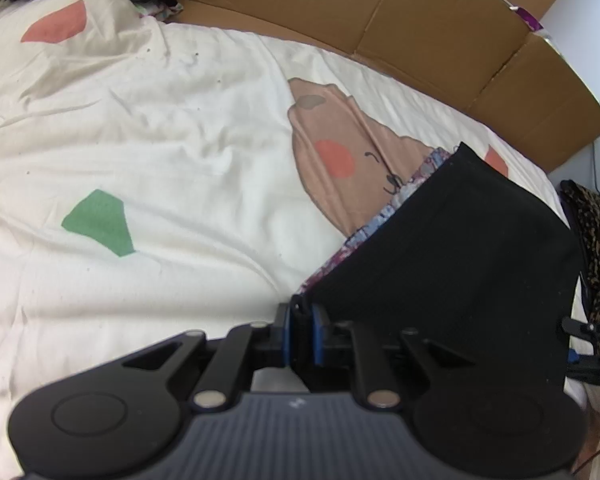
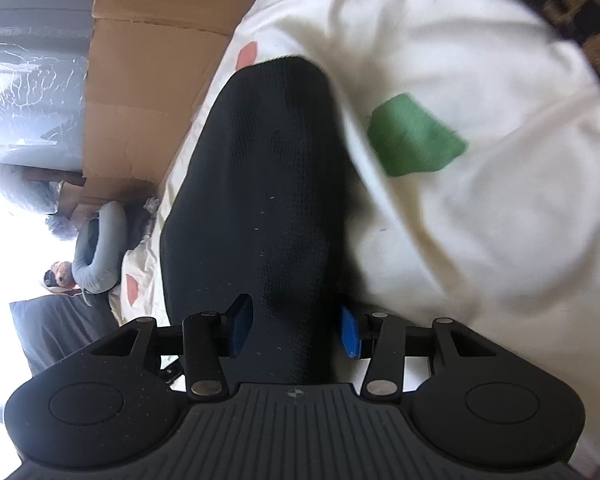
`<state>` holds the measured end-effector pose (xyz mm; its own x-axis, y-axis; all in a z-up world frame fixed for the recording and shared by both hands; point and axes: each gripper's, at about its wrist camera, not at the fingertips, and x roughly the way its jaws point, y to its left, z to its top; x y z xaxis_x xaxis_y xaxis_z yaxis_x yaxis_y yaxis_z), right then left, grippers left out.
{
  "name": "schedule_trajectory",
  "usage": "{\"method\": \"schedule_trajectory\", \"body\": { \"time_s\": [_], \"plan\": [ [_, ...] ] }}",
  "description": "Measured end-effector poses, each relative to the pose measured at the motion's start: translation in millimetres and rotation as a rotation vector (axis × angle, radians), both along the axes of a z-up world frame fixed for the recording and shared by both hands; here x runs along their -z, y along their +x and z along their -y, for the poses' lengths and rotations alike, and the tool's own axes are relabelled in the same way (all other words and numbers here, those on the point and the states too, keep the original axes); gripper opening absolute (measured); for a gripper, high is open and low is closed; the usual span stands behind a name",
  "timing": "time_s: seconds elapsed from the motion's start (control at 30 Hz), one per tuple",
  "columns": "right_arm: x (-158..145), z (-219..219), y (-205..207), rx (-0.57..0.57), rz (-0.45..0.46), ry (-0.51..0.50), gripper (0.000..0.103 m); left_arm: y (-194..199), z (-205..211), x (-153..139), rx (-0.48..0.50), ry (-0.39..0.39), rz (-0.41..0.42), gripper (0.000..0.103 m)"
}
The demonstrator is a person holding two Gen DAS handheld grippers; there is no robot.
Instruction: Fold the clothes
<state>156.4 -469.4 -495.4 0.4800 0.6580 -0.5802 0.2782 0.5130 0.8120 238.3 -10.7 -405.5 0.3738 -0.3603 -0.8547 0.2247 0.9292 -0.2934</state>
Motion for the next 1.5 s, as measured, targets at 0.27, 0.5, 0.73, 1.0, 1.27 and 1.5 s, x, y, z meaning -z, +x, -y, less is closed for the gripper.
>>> {"method": "schedule_trajectory", "body": {
  "time_s": [0.27, 0.5, 0.73, 1.0, 1.27, 1.5],
  "plan": [
    [0.3, -4.1, 5.3, 0.030, 0.044, 0.075, 0.021, -2.9, 2.2, 0.0, -0.004, 0.018, -0.005, 0.013],
    [-0.4, 5.9, -2.1, 0.063, 0.034, 0.135, 0.015, -6.8, -0.3, 1.2, 0.000, 0.023, -0.007, 0.013],
    [14.0, -3.6, 3.1, 0.072, 0.015, 0.145, 0.018, -6.7, 0.2, 1.2, 0.009, 0.028, -0.012, 0.013],
    [12.9, -8.2, 7.2, 0.050, 0.022, 0.143, 0.014, -2.7, -0.8, -19.8, 0.042, 0.130, 0.023, 0.020],
    [5.8, -8.6, 8.8, 0.029, 0.015, 0.117, 0.013, 18.4, 15.4, -45.1, 0.083, 0.097, 0.094, 0.053],
    [6.2, -8.1, 7.3, 0.034, 0.011, 0.105, 0.016, 35.1, 49.8, -46.7, 0.143, 0.011, 0.121, 0.059]
  ]
}}
